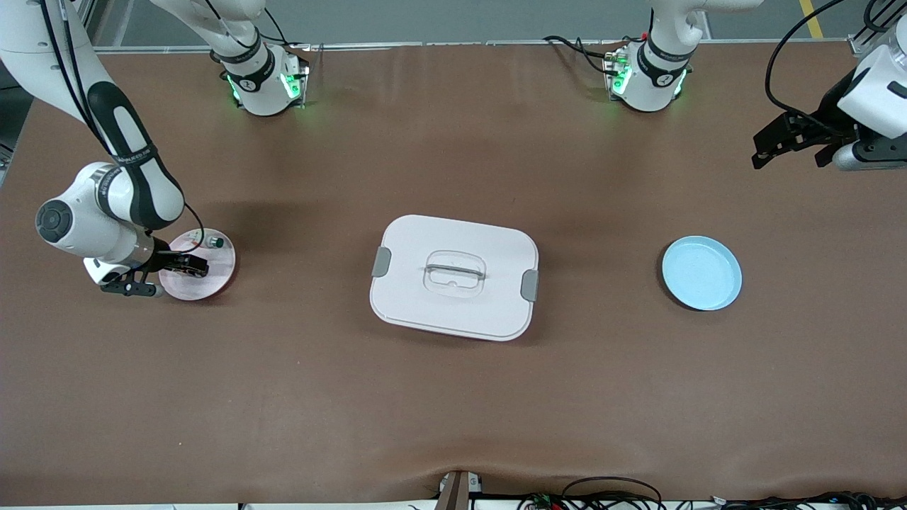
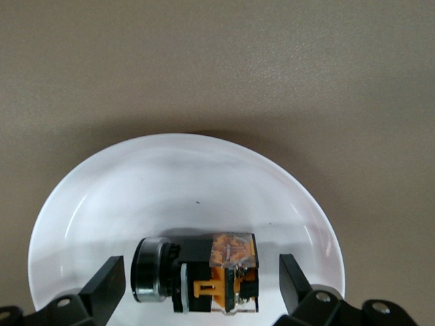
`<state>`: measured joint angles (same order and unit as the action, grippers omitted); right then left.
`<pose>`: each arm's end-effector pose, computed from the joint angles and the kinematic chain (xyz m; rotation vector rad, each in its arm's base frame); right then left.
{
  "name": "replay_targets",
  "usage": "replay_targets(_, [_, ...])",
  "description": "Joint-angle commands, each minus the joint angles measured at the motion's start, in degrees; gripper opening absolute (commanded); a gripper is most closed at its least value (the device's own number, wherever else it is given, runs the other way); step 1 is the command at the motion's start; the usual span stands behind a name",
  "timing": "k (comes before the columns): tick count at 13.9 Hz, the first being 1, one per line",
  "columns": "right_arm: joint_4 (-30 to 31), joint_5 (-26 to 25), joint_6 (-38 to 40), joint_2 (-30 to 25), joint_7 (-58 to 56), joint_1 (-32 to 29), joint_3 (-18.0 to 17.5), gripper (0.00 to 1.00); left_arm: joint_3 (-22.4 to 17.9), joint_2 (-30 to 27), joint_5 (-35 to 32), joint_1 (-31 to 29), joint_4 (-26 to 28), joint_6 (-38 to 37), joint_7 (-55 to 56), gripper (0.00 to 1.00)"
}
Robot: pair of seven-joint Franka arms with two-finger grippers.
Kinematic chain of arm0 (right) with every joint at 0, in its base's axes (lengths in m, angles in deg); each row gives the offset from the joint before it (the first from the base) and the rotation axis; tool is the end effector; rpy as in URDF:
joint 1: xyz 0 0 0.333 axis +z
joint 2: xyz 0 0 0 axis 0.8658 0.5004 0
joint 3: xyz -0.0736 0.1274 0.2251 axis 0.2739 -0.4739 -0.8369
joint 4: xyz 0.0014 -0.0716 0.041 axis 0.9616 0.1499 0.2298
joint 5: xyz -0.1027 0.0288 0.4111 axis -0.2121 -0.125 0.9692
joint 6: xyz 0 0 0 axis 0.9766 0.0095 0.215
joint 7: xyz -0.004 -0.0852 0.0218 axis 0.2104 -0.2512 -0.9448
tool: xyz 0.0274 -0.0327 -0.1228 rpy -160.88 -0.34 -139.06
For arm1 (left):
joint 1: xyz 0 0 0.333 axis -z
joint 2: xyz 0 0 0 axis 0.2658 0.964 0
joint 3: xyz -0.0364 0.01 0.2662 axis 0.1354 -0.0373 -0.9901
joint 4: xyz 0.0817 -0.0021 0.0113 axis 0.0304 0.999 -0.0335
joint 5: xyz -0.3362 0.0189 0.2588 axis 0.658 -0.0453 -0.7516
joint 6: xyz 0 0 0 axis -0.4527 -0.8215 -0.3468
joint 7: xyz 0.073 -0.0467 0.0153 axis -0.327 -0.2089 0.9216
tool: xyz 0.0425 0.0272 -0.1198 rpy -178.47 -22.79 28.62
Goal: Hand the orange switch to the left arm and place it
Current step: 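Close the right gripper on the black-orange switch and lift it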
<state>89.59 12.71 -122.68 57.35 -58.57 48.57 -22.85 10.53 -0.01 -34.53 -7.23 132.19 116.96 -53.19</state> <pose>0.5278 -0.1270 0.0893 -3.0868 0.1744 0.1283 0.5481 -0.0458 0.5583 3.1311 0.0431 0.0036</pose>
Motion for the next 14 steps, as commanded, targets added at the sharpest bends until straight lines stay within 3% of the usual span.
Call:
replay_targets(1, [0.4,1.1,-0.8,0.4,-1.3,-0.9,-0.6,1.00,0.0,0.8,-0.7,-0.3,-1.4,-1.2,-1.3,1.00])
replay_targets(9, [0.3,1.1,-0.2,1.0,-0.7,-0.7,-0.7,1.00,0.0,0.8,-0.7,-0.3,-1.4,-1.2,-1.3,1.00])
replay_targets(10, [0.3,1.1,0.0,0.9,-0.6,-0.7,-0.7,0.91,0.0,0.8,-0.7,-0.2,-1.4,-1.2,-1.3,1.00])
replay_targets(11, [0.2,1.1,0.2,0.8,-0.6,-0.7,-0.7,0.66,0.0,0.8,-0.7,-0.2,-1.4,-1.2,-1.3,1.00])
replay_targets(12, [0.0,1.1,0.7,0.7,-0.5,-0.6,-0.7,0.32,0.1,0.8,-0.7,-0.2,-1.4,-1.2,-1.3,1.00])
replay_targets(13, [-0.3,1.1,1.7,0.7,-0.4,-0.6,-0.7,0.07,0.0,0.8,-0.7,-0.2,-1.5,-1.2,-1.3,1.00])
replay_targets(14, [-0.7,1.8,2.9,0.5,-0.3,-0.7,-0.7,0.00,0.1,0.8,-0.7,-0.2,-1.4,-1.2,-1.3,1.00])
